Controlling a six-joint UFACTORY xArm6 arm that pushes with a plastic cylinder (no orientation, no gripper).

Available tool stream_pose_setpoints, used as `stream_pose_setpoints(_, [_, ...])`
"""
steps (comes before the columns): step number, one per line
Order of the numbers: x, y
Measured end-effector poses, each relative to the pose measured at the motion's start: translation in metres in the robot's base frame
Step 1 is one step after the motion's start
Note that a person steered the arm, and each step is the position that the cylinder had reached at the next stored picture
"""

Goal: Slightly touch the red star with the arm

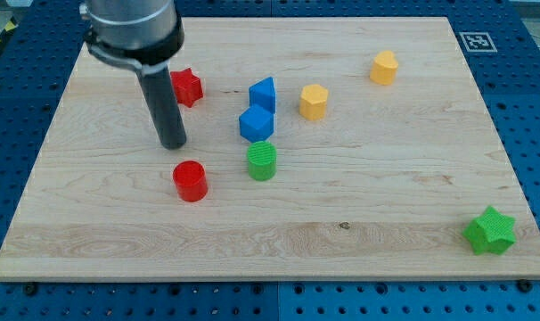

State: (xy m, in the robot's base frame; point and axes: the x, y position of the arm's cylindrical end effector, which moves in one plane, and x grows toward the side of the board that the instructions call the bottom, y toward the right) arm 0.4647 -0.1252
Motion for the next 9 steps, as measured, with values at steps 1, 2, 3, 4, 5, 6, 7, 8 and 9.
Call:
stream_pose_setpoints(1, [0.019,0.011])
stream_pose_setpoints(2, [0.019,0.026])
stream_pose_setpoints(3, [0.019,0.038])
stream_pose_setpoints(4, [0.019,0.047])
stream_pose_setpoints(5, [0.025,0.053])
stream_pose_setpoints(6, [0.044,0.059])
stream_pose_setpoints(7, [0.064,0.067])
stream_pose_setpoints(8, [0.068,0.071])
stream_pose_setpoints(9, [0.048,0.070])
